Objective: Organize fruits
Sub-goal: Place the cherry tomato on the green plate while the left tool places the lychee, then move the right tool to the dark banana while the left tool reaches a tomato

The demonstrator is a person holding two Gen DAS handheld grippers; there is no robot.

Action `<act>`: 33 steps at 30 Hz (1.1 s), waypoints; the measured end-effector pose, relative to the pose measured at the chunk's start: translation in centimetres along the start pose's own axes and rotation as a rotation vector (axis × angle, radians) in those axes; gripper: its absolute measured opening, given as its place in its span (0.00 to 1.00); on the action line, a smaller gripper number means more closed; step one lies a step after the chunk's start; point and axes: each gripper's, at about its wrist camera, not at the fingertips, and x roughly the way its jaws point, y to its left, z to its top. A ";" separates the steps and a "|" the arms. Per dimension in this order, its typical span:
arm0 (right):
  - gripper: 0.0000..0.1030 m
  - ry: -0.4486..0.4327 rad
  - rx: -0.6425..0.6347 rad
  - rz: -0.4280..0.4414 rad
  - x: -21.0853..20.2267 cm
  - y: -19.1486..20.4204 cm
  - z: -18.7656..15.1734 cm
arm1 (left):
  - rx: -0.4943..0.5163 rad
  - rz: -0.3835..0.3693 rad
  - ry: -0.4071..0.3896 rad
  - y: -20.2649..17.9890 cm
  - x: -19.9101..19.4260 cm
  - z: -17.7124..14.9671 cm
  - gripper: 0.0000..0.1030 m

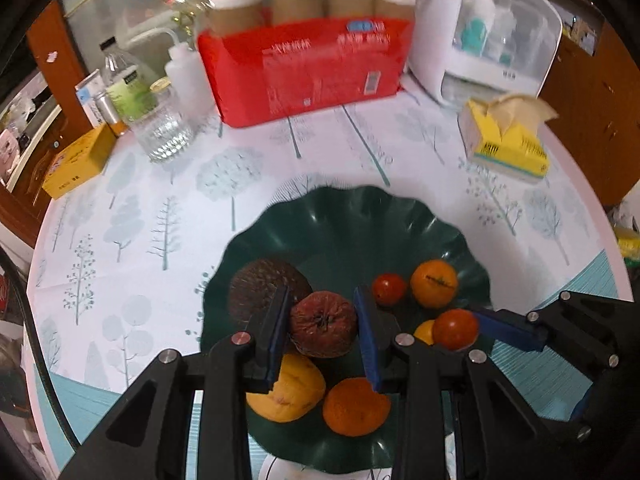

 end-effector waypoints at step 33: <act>0.36 -0.061 0.129 0.069 -5.0 -0.7 -2.4 | 0.001 -0.027 -0.118 1.7 -9.4 -3.7 0.75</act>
